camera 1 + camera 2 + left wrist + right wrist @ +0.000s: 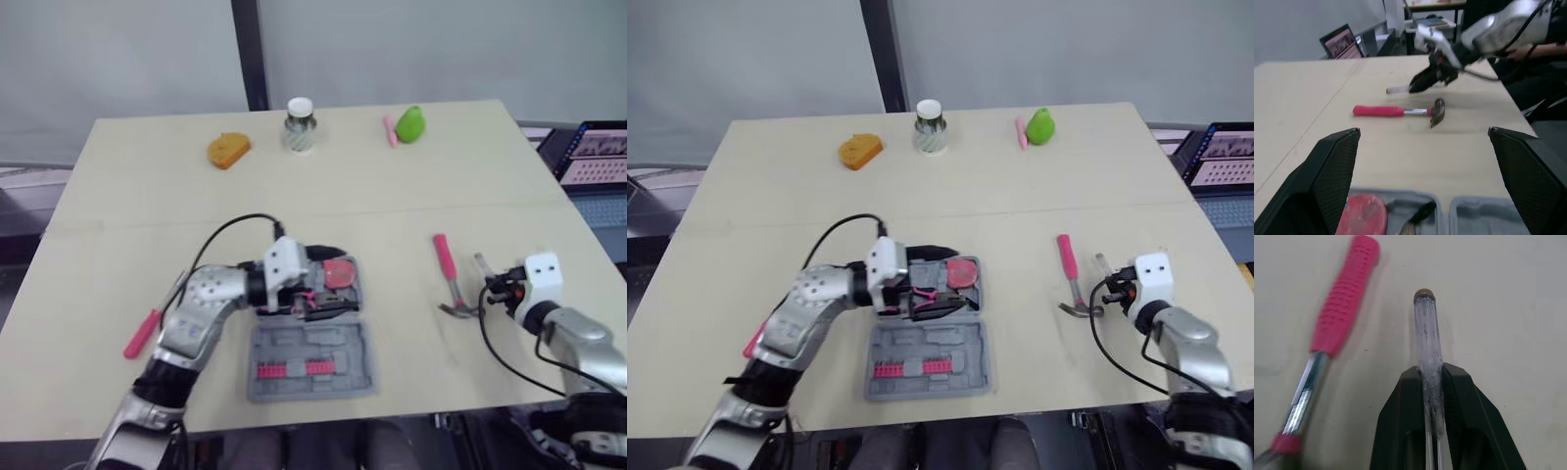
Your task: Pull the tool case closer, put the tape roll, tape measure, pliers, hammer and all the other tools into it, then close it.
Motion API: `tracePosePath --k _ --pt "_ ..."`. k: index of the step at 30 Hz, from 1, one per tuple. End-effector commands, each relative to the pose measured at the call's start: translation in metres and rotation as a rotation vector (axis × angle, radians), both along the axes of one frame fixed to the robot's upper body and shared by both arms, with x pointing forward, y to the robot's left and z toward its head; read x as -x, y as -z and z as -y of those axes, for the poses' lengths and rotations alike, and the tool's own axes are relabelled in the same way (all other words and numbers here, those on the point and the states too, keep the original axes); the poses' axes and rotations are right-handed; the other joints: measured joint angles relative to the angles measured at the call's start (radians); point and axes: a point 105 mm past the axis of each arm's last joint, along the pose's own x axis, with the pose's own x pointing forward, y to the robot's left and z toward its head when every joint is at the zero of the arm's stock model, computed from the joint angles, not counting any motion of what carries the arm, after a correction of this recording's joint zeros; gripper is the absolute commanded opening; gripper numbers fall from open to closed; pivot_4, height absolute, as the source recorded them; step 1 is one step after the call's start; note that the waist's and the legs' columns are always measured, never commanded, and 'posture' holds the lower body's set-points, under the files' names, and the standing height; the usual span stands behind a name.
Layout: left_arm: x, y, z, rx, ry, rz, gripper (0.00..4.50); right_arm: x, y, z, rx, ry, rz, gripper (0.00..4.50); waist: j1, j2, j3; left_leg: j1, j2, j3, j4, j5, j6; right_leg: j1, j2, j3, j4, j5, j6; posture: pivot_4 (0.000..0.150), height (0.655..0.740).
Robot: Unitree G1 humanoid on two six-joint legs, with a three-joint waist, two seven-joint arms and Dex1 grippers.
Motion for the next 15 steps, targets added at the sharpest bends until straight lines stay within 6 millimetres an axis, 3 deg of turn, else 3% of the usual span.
tracePosePath --k 1,4,8,15 --pt "0.012 -0.008 -0.037 -0.028 -0.059 0.035 4.50 0.023 -0.035 -0.066 0.103 -0.392 -0.076 0.02 -0.001 0.000 0.001 0.000 0.001 0.000 0.000 0.000 0.000 0.000 0.001 0.000 0.000 0.000 0.000 0.150 0.7400" --pt "0.030 0.002 -0.068 -0.089 -0.105 0.010 4.50 0.044 -0.045 -0.098 0.185 -0.574 -0.190 0.02 0.011 -0.004 0.003 0.000 0.006 -0.002 0.001 0.000 -0.001 0.002 0.004 -0.002 -0.002 0.000 -0.002 0.150 0.7400" --pt "0.060 0.014 -0.096 -0.135 -0.161 -0.054 4.50 0.066 -0.039 -0.152 0.320 -0.816 -0.313 0.02 0.018 -0.006 0.005 -0.001 0.006 -0.002 0.003 -0.001 -0.001 0.002 0.003 -0.001 -0.005 0.002 -0.003 0.150 0.7400" --pt "0.100 0.031 -0.121 -0.160 -0.238 -0.125 4.50 0.062 -0.038 -0.226 0.400 -0.969 -0.292 0.02 0.032 -0.006 0.005 -0.009 0.005 -0.007 0.005 -0.001 -0.001 -0.002 0.003 -0.006 -0.006 0.003 -0.003 0.150 0.7400"
